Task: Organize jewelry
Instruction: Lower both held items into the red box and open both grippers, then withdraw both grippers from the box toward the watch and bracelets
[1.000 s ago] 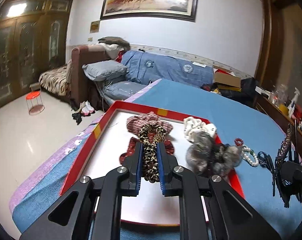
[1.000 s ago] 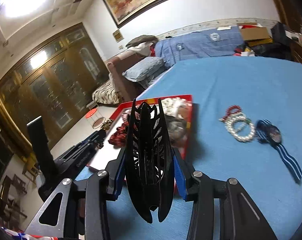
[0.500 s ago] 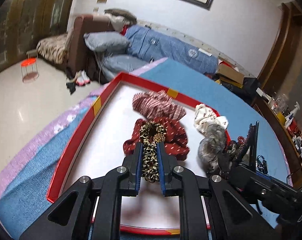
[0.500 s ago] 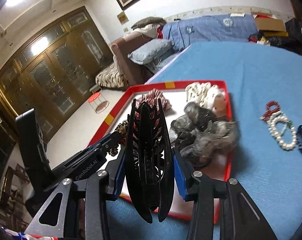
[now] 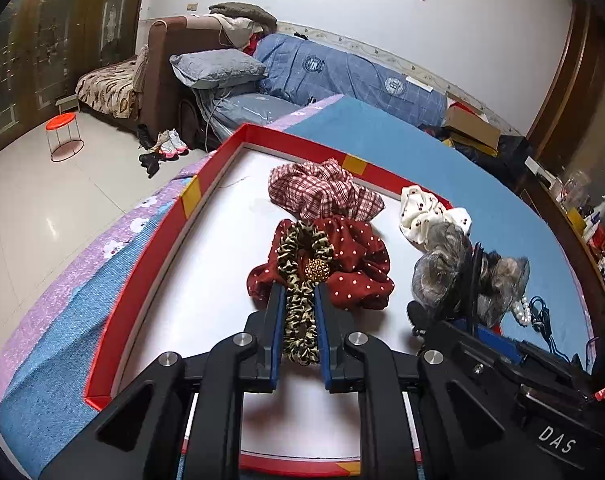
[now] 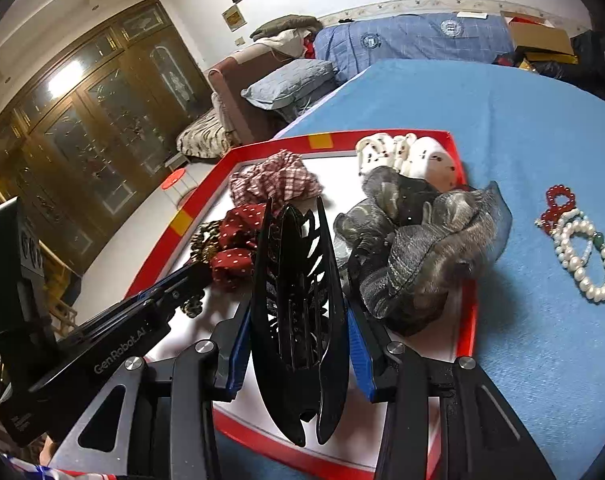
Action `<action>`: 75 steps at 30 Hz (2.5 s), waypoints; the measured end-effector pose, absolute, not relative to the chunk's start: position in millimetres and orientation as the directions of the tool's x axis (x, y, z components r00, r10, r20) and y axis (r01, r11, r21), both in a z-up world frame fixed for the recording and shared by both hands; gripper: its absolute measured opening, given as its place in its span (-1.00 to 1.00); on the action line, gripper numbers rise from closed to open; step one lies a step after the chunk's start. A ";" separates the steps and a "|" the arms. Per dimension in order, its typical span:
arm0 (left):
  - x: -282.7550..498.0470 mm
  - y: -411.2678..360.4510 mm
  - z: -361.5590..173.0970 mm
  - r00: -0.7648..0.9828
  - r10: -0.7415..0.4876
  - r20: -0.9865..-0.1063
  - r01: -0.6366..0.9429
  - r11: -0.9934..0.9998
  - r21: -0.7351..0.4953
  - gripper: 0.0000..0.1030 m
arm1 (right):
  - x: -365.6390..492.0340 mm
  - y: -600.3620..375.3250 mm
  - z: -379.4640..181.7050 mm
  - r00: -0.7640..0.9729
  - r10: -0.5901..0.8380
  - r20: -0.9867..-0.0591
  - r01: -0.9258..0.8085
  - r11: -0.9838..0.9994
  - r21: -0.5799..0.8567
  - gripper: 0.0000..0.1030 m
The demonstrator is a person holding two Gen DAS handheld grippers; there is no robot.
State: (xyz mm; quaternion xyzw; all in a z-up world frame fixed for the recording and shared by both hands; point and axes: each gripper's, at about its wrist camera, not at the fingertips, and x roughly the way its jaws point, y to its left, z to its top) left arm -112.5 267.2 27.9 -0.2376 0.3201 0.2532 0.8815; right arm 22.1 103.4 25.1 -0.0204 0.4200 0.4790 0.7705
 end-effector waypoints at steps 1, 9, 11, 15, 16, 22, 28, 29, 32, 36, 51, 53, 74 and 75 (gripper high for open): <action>-112.1 267.2 27.3 0.665 0.292 -0.687 -0.598 0.759 -0.257 -0.72 | 22.8 103.5 25.0 0.200 0.716 -0.669 -0.755 0.548 0.360 -0.07; -111.4 266.2 26.2 0.663 0.291 -0.690 -0.599 0.759 -0.255 -0.72 | 24.4 96.7 20.6 0.225 0.700 -0.678 -0.747 0.570 0.341 -0.07; -110.5 266.0 25.7 0.661 0.293 -0.690 -0.600 0.759 -0.253 -0.73 | 24.5 96.3 19.7 0.223 0.701 -0.677 -0.749 0.568 0.341 -0.06; -110.2 265.6 25.5 0.658 0.297 -0.692 -0.604 0.757 -0.250 -0.72 | 21.8 97.2 16.2 0.213 0.694 -0.688 -0.756 0.563 0.334 -0.06; -109.8 265.4 25.2 0.657 0.298 -0.692 -0.605 0.757 -0.248 -0.72 | 21.0 97.5 16.2 0.213 0.694 -0.688 -0.759 0.560 0.331 -0.06; -111.9 264.9 25.8 0.651 0.308 -0.694 -0.609 0.757 -0.235 -0.73 | 17.4 96.8 16.9 0.218 0.693 -0.688 -0.763 0.560 0.322 -0.06; -112.2 264.3 25.3 0.643 0.314 -0.698 -0.615 0.756 -0.226 -0.72 | 17.7 94.9 16.2 0.210 0.694 -0.688 -0.766 0.554 0.325 -0.06; -112.2 264.5 25.1 0.641 0.314 -0.700 -0.616 0.755 -0.226 -0.71 | 17.5 96.1 16.7 0.208 0.695 -0.688 -0.767 0.553 0.326 -0.04; -112.7 265.7 24.3 0.638 0.313 -0.704 -0.619 0.752 -0.227 -0.67 | 16.4 94.5 18.5 0.210 0.697 -0.685 -0.770 0.550 0.324 0.05; -113.4 266.5 25.0 0.639 0.315 -0.702 -0.621 0.750 -0.228 -0.54 | 15.9 91.9 20.5 0.206 0.706 -0.678 -0.773 0.542 0.330 0.06; -124.6 237.9 43.2 0.684 0.388 -0.618 -0.604 0.776 -0.181 -0.08 | 10.1 61.6 42.8 0.213 0.766 -0.607 -0.751 0.526 0.399 0.06; -125.9 232.4 47.1 0.691 0.393 -0.607 -0.599 0.780 -0.178 -0.03 | 9.9 53.8 46.9 0.209 0.779 -0.592 -0.744 0.519 0.421 0.07; -88.1 82.2 49.7 0.765 0.231 -0.602 -0.287 0.958 0.004 0.02 | 61.7 -76.4 59.7 0.317 0.801 -0.508 -0.589 0.586 0.557 0.06; -86.3 75.2 47.8 0.764 0.220 -0.607 -0.266 0.964 0.015 0.02 | 66.8 -85.6 59.5 0.332 0.794 -0.510 -0.571 0.599 0.561 0.06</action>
